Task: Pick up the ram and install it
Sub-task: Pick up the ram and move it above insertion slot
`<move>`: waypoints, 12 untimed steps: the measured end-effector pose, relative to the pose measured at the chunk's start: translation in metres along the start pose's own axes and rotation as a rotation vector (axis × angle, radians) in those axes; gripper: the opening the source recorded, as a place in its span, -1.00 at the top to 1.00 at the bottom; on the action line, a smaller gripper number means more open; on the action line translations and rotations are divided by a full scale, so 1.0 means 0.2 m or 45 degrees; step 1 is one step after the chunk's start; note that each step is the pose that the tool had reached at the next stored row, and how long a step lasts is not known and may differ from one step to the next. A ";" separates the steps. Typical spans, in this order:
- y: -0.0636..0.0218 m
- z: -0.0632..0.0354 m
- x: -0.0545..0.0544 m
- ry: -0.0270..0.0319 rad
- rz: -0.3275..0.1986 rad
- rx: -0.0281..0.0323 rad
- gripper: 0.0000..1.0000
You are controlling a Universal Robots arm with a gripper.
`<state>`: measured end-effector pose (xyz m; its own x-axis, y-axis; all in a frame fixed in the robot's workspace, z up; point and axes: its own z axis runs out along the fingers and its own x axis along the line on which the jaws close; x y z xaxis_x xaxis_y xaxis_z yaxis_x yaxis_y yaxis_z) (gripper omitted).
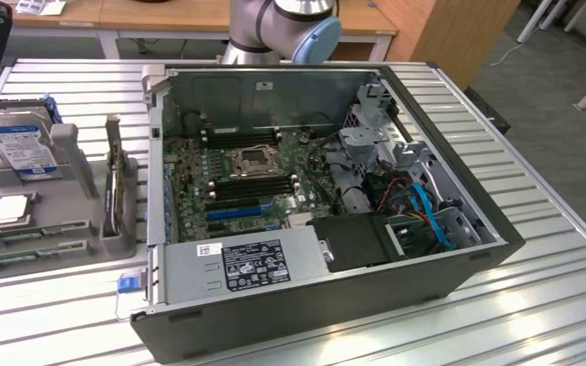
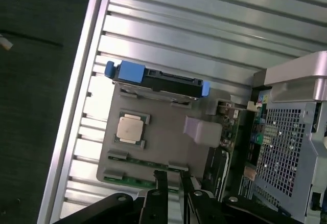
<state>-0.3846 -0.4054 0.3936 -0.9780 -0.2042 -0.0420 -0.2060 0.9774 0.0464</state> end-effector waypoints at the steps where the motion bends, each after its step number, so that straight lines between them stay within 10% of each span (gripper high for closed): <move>1: 0.000 0.000 0.00 0.0011 -0.023 -0.0011 0.53; 12: 0.000 0.000 0.00 0.0157 -0.265 -0.0118 0.53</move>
<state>-0.3845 -0.4054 0.3937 -0.9147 -0.4022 -0.0394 -0.4038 0.9136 0.0471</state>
